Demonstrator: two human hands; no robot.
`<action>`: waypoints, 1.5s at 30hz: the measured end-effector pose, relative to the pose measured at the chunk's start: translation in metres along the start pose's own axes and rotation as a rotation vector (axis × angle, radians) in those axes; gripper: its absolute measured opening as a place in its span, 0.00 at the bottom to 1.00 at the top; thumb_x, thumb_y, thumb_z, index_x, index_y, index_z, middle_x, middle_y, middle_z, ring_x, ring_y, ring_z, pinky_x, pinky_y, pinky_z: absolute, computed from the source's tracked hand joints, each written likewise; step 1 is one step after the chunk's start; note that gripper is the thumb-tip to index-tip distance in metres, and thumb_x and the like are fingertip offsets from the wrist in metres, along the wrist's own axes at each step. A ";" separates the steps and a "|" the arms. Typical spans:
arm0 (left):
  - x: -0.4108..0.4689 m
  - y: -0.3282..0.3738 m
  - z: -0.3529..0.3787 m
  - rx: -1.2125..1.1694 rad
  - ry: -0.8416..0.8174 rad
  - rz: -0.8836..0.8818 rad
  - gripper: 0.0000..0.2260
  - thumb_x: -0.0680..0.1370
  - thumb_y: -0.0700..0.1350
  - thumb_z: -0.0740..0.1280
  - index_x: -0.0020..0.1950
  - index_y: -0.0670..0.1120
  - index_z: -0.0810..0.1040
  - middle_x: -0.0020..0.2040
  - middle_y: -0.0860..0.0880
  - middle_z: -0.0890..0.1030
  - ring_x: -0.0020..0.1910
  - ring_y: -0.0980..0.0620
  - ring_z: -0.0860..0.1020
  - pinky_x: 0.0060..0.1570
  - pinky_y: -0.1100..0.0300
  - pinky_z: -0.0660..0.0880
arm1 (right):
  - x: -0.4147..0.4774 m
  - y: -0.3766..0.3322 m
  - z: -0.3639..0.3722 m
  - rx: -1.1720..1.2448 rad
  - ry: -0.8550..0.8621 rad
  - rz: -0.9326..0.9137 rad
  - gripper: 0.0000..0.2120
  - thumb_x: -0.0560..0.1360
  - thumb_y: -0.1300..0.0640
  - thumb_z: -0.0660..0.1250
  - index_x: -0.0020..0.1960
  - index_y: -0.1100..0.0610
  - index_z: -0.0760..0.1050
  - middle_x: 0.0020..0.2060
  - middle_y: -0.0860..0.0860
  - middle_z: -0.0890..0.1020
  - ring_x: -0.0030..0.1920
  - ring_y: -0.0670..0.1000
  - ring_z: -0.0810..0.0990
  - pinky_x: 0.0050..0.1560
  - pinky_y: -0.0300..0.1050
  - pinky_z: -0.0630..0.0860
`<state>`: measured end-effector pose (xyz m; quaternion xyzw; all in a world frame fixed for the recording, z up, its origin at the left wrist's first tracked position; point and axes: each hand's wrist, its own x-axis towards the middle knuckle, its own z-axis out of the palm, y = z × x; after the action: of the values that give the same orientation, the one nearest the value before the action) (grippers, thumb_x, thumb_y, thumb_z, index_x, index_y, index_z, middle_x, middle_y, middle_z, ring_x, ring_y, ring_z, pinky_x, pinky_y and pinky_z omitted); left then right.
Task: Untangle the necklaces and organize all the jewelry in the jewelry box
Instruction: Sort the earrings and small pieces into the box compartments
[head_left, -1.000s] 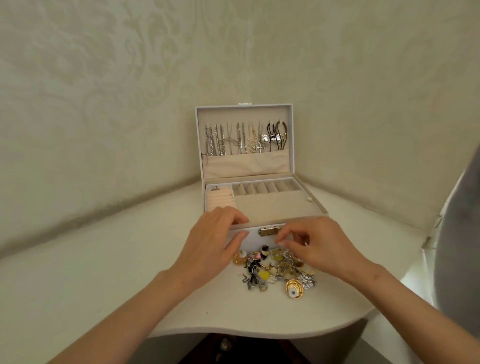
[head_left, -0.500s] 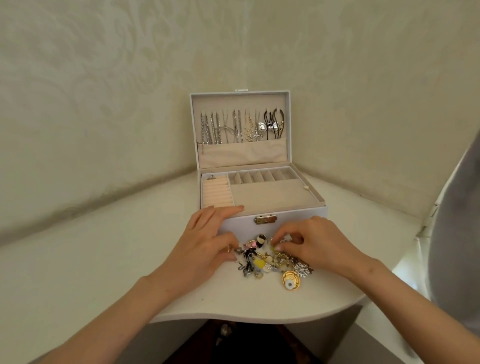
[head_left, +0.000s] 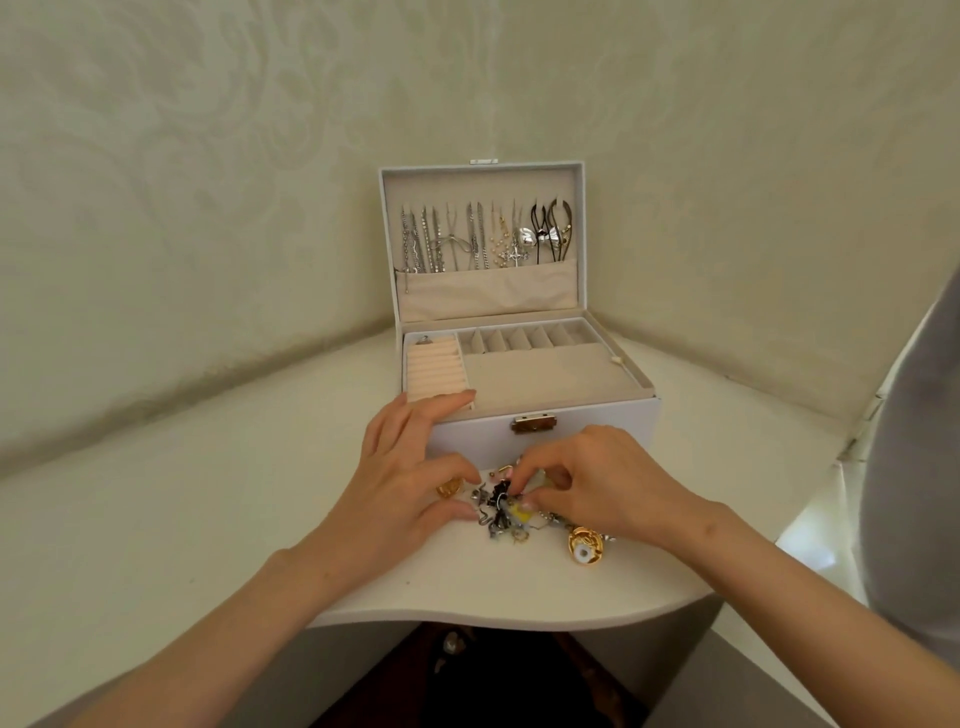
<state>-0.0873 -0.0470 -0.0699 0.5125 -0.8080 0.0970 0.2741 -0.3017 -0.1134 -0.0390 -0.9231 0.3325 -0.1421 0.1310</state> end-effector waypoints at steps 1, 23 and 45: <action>0.001 0.002 0.000 0.004 0.002 0.015 0.12 0.72 0.59 0.64 0.44 0.54 0.80 0.70 0.48 0.64 0.70 0.47 0.59 0.72 0.51 0.49 | 0.000 -0.001 0.000 -0.005 -0.005 -0.003 0.05 0.73 0.50 0.69 0.49 0.44 0.81 0.25 0.40 0.69 0.29 0.39 0.69 0.35 0.30 0.62; 0.001 0.033 -0.004 -0.007 -0.106 0.169 0.12 0.79 0.52 0.59 0.55 0.51 0.80 0.66 0.52 0.68 0.63 0.52 0.66 0.63 0.59 0.60 | -0.029 0.032 -0.039 0.229 -0.103 0.120 0.10 0.69 0.54 0.74 0.44 0.39 0.79 0.31 0.41 0.77 0.32 0.38 0.71 0.36 0.32 0.66; 0.004 0.035 0.006 0.010 -0.166 0.194 0.13 0.79 0.57 0.57 0.53 0.52 0.77 0.57 0.56 0.76 0.58 0.56 0.69 0.59 0.62 0.62 | -0.031 0.043 -0.026 0.041 -0.026 0.153 0.10 0.71 0.51 0.71 0.44 0.34 0.77 0.37 0.42 0.80 0.39 0.41 0.75 0.38 0.33 0.66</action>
<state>-0.1212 -0.0371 -0.0684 0.4397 -0.8731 0.0842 0.1932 -0.3586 -0.1294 -0.0345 -0.8939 0.3975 -0.1265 0.1644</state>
